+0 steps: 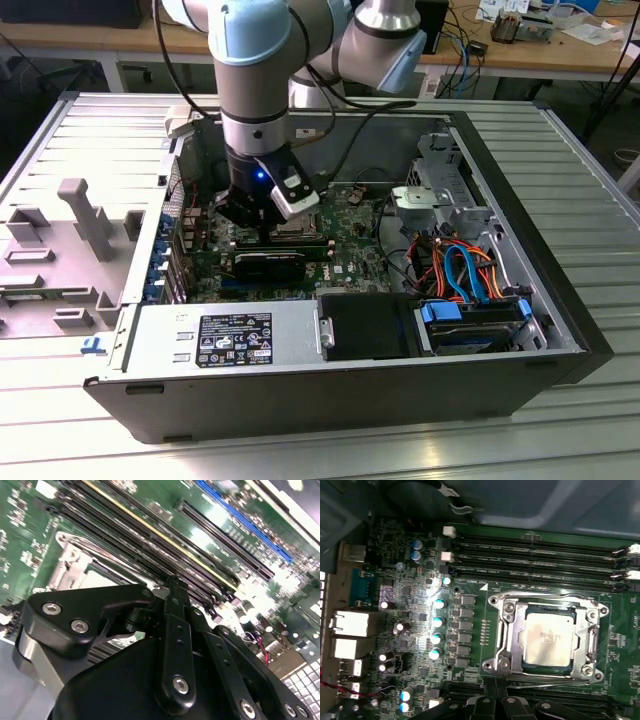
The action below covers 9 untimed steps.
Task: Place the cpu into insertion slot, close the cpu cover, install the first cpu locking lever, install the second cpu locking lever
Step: 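Install the second cpu locking lever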
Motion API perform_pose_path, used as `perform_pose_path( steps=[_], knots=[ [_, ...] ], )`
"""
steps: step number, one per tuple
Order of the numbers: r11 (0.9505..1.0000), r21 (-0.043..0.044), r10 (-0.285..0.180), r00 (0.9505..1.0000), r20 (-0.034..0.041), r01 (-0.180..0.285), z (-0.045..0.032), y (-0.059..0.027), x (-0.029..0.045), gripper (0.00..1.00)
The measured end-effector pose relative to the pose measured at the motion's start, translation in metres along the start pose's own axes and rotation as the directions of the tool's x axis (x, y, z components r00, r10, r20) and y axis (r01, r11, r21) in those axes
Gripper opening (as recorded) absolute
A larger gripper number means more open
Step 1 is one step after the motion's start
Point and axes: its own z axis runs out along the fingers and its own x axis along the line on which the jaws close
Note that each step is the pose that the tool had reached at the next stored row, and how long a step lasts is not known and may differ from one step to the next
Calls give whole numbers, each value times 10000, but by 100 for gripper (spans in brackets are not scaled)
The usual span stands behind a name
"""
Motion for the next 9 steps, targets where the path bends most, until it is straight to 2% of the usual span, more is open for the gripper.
perform_pose_path(
  steps=[6, 9],
  knots=[
    [9999, -13, -110, 9999, 3, 110, 4, 7, 37, 11],
    [9994, -57, -337, 9994, 10, 337, 12, 17, 63, 11]
  ],
)
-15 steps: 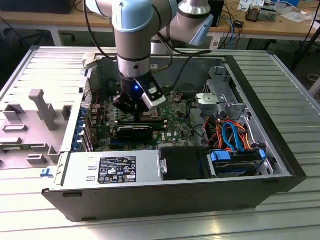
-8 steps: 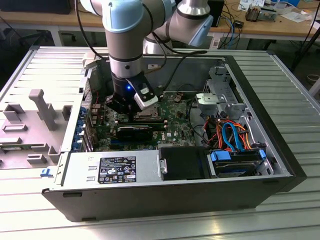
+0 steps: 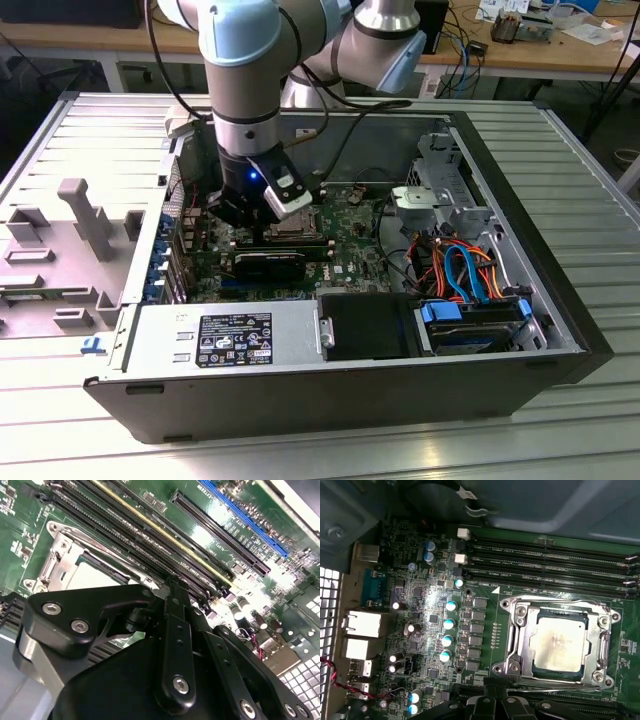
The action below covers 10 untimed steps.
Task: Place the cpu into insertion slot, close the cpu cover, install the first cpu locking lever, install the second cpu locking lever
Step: 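Install the second cpu locking lever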
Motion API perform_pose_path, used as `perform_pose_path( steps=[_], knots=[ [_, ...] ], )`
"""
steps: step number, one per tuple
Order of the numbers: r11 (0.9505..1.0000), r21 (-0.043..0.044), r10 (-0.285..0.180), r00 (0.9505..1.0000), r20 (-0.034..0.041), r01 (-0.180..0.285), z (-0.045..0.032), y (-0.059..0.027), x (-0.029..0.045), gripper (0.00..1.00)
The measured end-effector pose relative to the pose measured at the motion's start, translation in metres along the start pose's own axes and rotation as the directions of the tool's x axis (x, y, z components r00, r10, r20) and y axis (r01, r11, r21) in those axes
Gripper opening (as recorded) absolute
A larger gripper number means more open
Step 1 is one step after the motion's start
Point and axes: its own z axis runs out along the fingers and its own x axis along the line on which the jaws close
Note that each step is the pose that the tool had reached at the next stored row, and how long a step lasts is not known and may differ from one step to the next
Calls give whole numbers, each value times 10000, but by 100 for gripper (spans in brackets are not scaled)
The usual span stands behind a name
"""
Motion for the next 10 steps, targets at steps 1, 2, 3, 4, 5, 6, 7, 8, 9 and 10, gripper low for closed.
perform_pose_path(
  steps=[1, 2, 3, 4, 5, 6, 7, 8, 9, 10],
  knots=[
    [10000, -4, -84, 10000, 0, 84, 1, 0, 0, 11],
    [9997, -13, -251, 9997, 2, 251, 3, 1, 0, 11],
    [9992, -23, -388, 9992, 6, 388, 5, 2, 0, 11],
    [9984, -50, -572, 9984, 14, 572, 6, 2, 1, 11],
    [9979, -84, -647, 9979, 20, 647, 6, 2, 1, 11],
    [9974, -148, -708, 9975, 33, 709, 6, 2, 1, 11],
    [9972, -207, -724, 9974, 44, 725, 5, 2, 1, 11],
    [9969, -268, -741, 9972, 58, 743, 5, 2, 0, 11],
    [9965, -339, -757, 9971, 73, 759, 6, 2, 0, 11],
    [9960, -439, -771, 9970, 95, 774, 6, 2, 0, 11]
  ],
)
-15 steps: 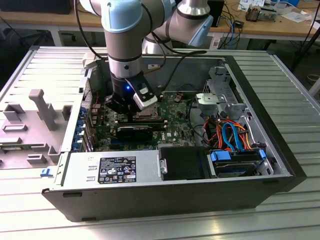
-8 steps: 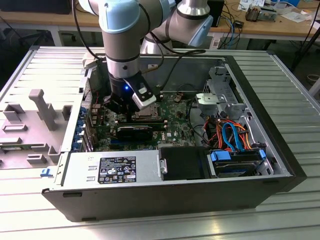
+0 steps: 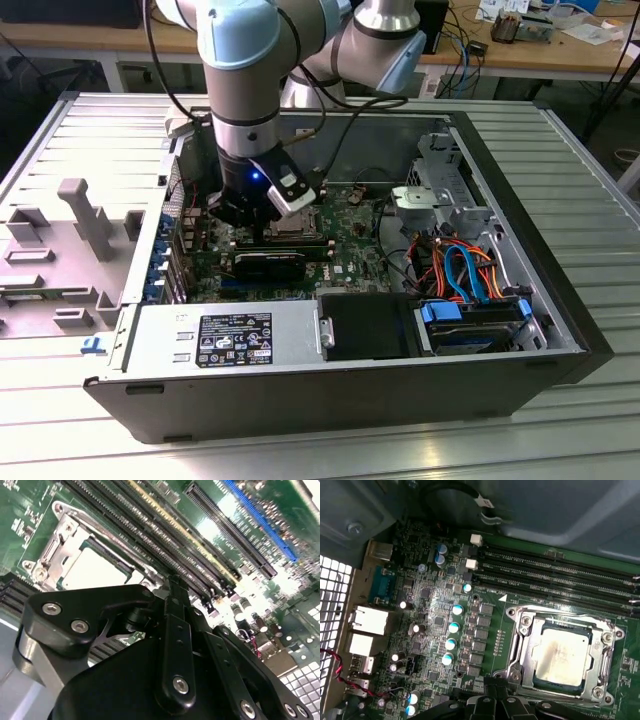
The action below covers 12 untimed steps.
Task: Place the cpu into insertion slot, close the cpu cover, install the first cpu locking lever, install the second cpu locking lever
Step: 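Install the second cpu locking lever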
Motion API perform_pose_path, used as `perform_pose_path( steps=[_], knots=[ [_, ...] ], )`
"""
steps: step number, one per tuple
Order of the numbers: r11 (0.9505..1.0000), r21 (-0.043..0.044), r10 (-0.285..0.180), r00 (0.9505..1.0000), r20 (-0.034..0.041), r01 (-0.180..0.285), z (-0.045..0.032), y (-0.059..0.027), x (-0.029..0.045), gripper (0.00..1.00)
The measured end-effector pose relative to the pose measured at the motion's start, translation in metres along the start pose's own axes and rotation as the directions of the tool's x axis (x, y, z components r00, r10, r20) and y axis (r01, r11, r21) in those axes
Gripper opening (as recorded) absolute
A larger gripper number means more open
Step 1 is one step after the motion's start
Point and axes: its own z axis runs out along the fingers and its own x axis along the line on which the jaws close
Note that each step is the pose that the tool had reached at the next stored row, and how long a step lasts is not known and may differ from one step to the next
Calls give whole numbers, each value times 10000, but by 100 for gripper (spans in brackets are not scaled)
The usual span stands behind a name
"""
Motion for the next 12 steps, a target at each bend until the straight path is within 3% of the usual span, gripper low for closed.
perform_pose_path(
  steps=[2, 3, 6, 8, 11, 12],
  knots=[
    [9995, -302, -22, 10000, 63, 24, 0, 0, 0, 11],
    [9994, -347, -25, 10000, 73, 28, 0, 1, 0, 11],
    [9993, -363, -26, 10000, 80, 29, -29, 2, -1, 11],
    [9993, -361, -28, 10000, 78, 30, -129, 5, -3, 11],
    [9993, -360, -28, 10000, 77, 31, -375, 24, -11, 11],
    [9994, -359, -27, 10000, 76, 30, -412, 26, -12, 11]
  ],
)
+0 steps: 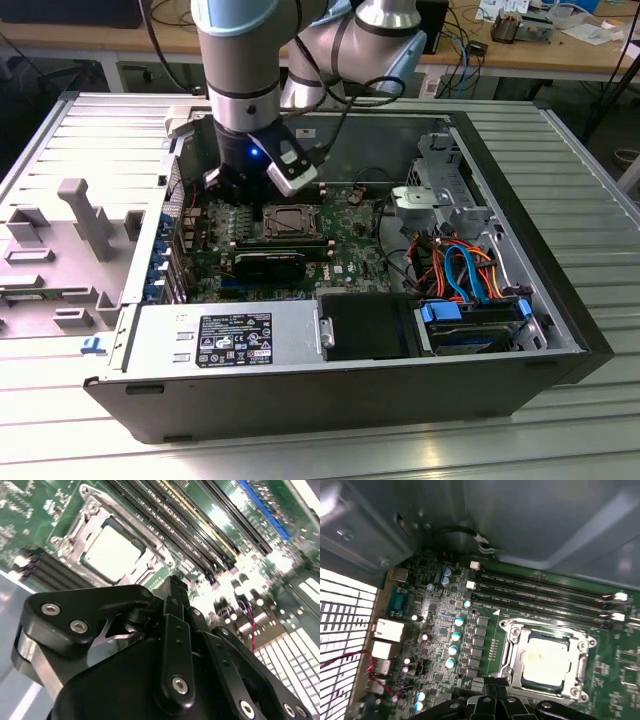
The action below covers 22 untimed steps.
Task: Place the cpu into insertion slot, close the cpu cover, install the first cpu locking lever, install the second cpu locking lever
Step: 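Install the second cpu locking lever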
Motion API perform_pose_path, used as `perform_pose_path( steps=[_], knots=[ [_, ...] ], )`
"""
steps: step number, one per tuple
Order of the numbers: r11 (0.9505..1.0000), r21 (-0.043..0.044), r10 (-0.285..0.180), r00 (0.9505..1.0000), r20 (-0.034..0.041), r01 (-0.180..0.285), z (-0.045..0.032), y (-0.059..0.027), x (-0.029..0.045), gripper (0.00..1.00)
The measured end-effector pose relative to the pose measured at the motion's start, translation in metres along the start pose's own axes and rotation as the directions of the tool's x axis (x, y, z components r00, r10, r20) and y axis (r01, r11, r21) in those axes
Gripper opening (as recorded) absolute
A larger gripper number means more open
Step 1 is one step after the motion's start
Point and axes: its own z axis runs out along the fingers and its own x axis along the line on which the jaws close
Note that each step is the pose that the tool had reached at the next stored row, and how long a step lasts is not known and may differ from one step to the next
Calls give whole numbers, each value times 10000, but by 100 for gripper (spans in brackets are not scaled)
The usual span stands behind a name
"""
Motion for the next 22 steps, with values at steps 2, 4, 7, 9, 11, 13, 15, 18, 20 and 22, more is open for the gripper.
perform_pose_path(
  steps=[2, 4, 7, 9, 11, 13, 15, 18, 20, 22],
  knots=[
    [10000, -3, 1, 10000, -3, -1, -44, 3, -2, 11],
    [10000, -5, 2, 10000, -18, -2, -96, 6, -9, 11],
    [9999, -121, 40, 9984, -563, -47, -120, -30, -184, 11],
    [9997, -211, 67, 9950, -1000, -88, -117, -65, -346, 11],
    [9996, -263, 80, 9921, -1252, -113, -115, -87, -447, 11],
    [9995, -289, 85, 9903, -1386, -126, -115, -119, -479, 11],
    [9995, -291, 86, 9902, -1391, -127, -117, -215, -458, 11],
    [9995, -291, 85, 9902, -1391, -126, -118, -269, -447, 11],
    [9995, -292, 86, 9903, -1390, -128, -108, -275, -445, 11],
    [9995, -291, 85, 9902, -1391, -127, -57, -281, -443, 11]
  ],
)
